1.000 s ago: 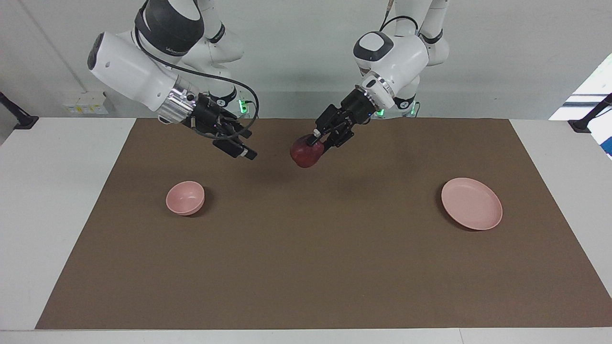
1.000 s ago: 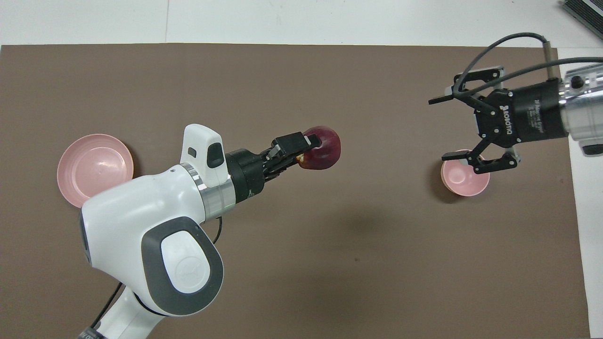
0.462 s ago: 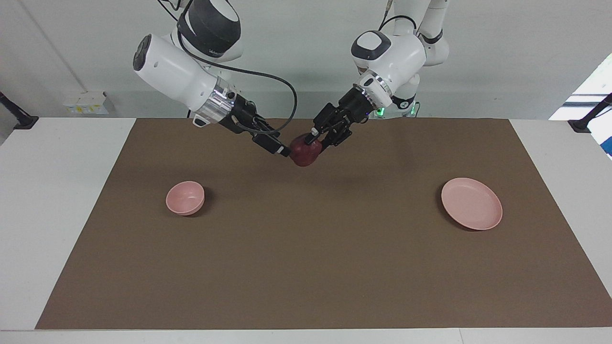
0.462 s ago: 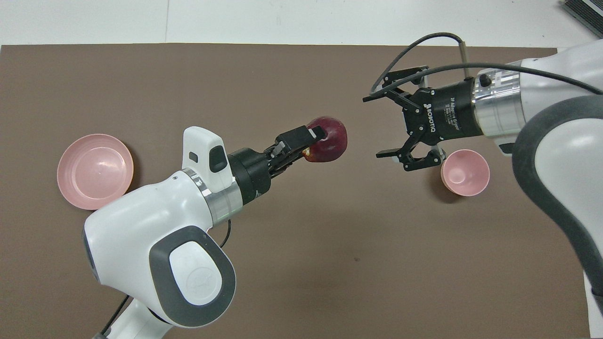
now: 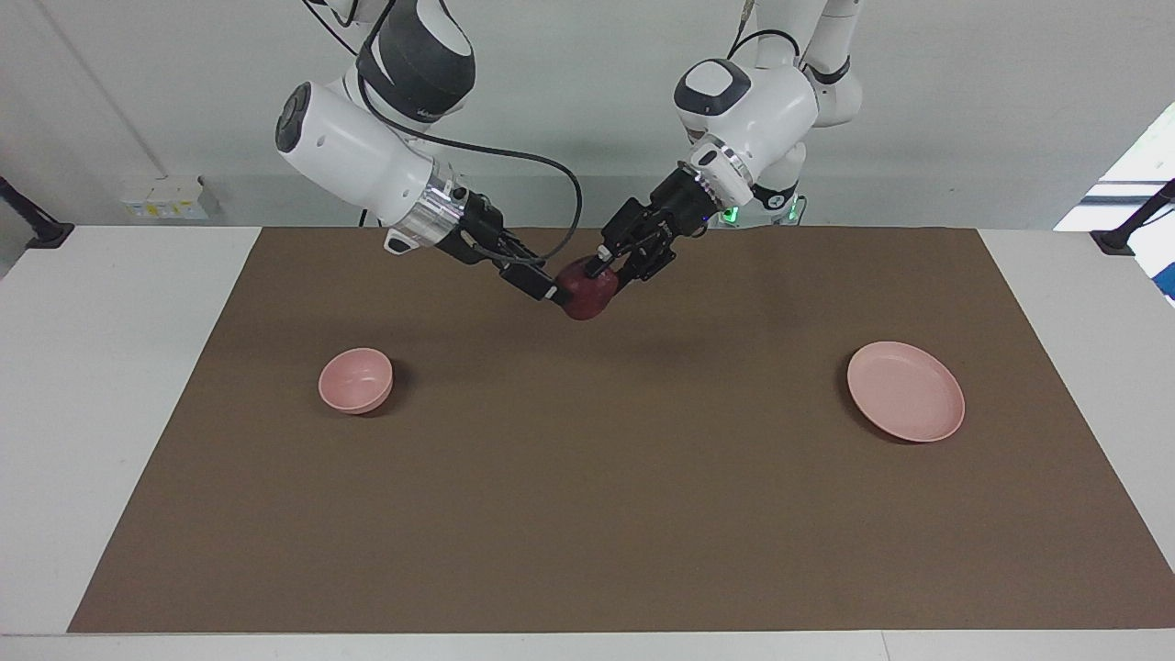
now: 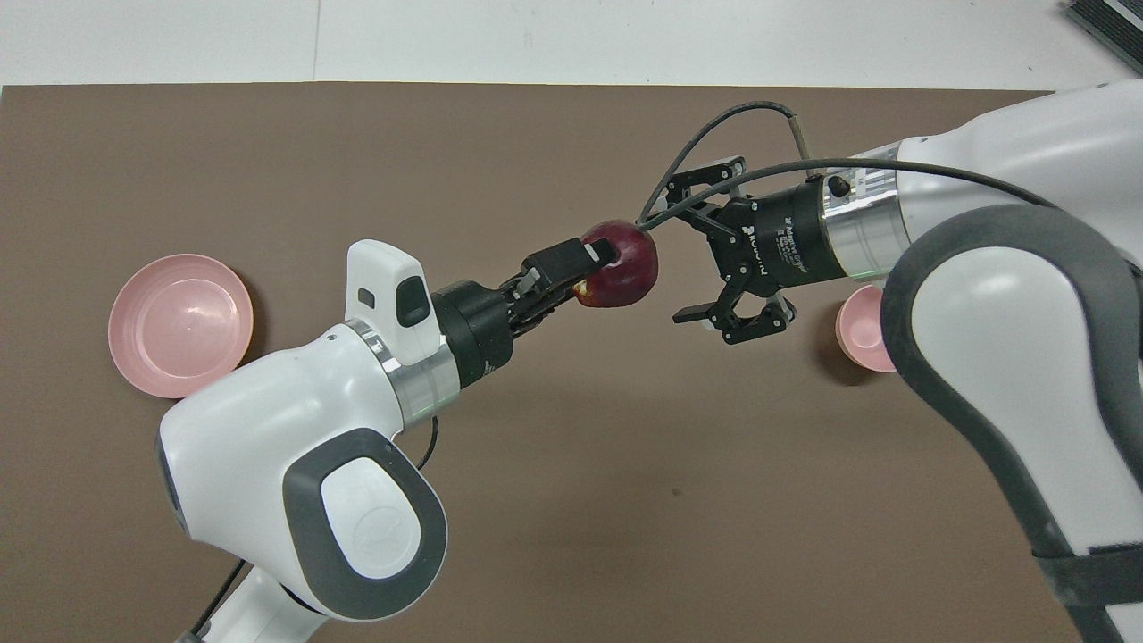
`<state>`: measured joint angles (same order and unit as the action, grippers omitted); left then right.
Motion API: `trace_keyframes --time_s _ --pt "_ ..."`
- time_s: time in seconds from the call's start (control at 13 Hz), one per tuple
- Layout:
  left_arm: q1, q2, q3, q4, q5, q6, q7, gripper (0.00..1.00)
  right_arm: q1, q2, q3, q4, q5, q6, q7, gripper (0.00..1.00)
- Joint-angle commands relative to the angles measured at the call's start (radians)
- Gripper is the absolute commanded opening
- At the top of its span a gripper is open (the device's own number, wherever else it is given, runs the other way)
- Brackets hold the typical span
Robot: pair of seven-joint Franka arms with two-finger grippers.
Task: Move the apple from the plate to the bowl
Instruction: 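Move the open right gripper around the apple held by the left gripper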
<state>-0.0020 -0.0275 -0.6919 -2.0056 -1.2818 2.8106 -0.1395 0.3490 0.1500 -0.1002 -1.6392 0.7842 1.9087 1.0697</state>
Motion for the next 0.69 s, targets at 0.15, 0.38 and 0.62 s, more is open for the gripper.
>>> trace_keyframes --time_s 0.15,0.38,0.62 --pt "-0.006 0.000 -0.001 0.007 -0.014 0.018 -0.002 0.00 0.025 0.020 0.000 -0.002 0.026 0.088 -0.024 1.00" --pt "-0.006 0.000 -0.001 0.008 -0.014 0.018 0.001 0.00 0.045 0.022 0.000 -0.002 0.029 0.095 -0.019 1.00" --pt "-0.006 0.000 -0.001 0.007 -0.013 0.018 0.003 0.00 0.045 0.022 0.000 -0.007 0.026 0.090 -0.020 1.00"
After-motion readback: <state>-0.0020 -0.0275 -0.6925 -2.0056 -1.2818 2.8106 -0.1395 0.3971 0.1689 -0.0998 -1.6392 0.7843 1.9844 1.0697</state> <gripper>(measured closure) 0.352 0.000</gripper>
